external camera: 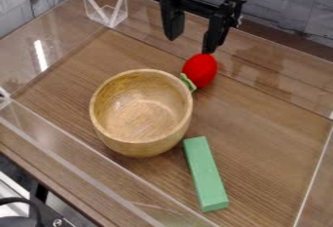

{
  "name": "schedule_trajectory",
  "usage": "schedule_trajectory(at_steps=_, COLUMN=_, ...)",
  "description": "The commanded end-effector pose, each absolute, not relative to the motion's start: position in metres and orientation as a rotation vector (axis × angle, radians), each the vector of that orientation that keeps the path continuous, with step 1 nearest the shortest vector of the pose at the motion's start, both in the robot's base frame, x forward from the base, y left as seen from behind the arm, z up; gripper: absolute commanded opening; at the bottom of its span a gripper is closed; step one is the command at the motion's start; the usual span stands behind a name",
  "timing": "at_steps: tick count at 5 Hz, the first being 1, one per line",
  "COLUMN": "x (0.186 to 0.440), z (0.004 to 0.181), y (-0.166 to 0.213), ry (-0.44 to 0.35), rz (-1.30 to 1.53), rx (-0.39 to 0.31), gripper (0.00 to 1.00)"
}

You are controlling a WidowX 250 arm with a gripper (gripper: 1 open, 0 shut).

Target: Put the green object in the brown bowl

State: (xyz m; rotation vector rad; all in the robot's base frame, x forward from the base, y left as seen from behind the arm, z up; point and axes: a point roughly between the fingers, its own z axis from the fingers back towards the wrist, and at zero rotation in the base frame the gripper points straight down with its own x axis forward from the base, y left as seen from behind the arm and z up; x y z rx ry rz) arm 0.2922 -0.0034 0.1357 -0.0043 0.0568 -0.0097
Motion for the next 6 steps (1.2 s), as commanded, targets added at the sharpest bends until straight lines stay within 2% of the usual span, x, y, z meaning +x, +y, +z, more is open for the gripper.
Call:
schedule_trajectory(at_steps=1, x=0.282, z=0.124, y=-0.006, ry=0.090, rz=0.058, rx=-0.010, gripper=1.00)
schedule_trajectory(at_steps=2, x=0.258, z=0.115, y=-0.016, ry=0.103, rz=0.210, rx=-0.037, gripper=1.00)
schedule_trajectory(at_steps=4, x=0.222, z=0.103, y=-0.041, ry=0.077, rz=0.503, rx=-0.072, gripper=1.00)
schedule_trajectory(at_steps=6, x=0.209, z=0.085, y=-0.056, ry=0.037, rz=0.687, rx=-0.117, gripper=1.00)
